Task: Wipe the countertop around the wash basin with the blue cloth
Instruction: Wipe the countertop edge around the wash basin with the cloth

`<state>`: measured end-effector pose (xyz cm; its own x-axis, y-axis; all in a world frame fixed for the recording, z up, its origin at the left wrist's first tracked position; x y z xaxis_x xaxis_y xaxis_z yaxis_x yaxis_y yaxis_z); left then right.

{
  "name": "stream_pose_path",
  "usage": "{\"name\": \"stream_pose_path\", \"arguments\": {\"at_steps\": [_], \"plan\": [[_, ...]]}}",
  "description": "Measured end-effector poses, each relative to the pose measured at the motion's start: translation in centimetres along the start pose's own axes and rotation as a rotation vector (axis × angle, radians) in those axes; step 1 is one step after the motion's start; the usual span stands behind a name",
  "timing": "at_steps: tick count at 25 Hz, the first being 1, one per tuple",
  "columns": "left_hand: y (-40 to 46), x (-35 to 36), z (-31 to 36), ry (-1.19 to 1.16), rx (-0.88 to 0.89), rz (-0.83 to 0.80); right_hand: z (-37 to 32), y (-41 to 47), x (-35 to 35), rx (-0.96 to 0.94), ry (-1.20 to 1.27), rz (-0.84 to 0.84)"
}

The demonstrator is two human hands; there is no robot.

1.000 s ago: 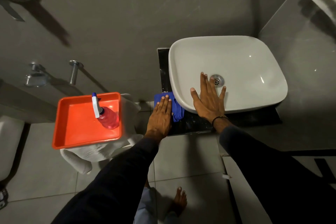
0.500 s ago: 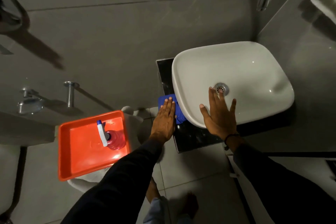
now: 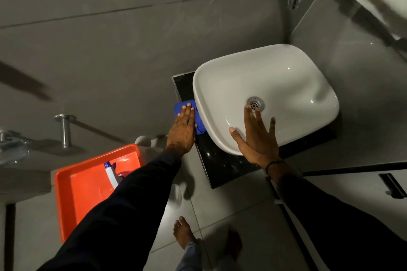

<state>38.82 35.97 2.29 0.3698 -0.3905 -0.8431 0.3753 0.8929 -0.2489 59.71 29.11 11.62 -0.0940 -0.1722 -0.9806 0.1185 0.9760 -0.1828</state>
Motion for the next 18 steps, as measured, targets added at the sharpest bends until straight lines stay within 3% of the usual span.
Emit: {"name": "stream_pose_path", "arguments": {"at_steps": [10, 18], "plan": [[7.9, -4.4, -2.9, 0.010, -0.013, 0.018, 0.3, 0.3, 0.0, 0.017, -0.052, 0.031], [1.0, -1.2, -0.7, -0.120, 0.041, 0.046, 0.2, 0.2, 0.0, 0.011, -0.051, -0.006]]}}
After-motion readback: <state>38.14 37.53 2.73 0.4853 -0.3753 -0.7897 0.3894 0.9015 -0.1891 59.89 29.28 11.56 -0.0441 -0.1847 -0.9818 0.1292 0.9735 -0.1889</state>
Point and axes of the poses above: each hand's wrist, its own y-axis towards the middle knuckle, its own x-axis out of the palm, z = x × y, the point moved 9 cm from there along y, towards the middle knuckle, and after that the axes turned 7 degrees about -y, right-handed, at the moved point
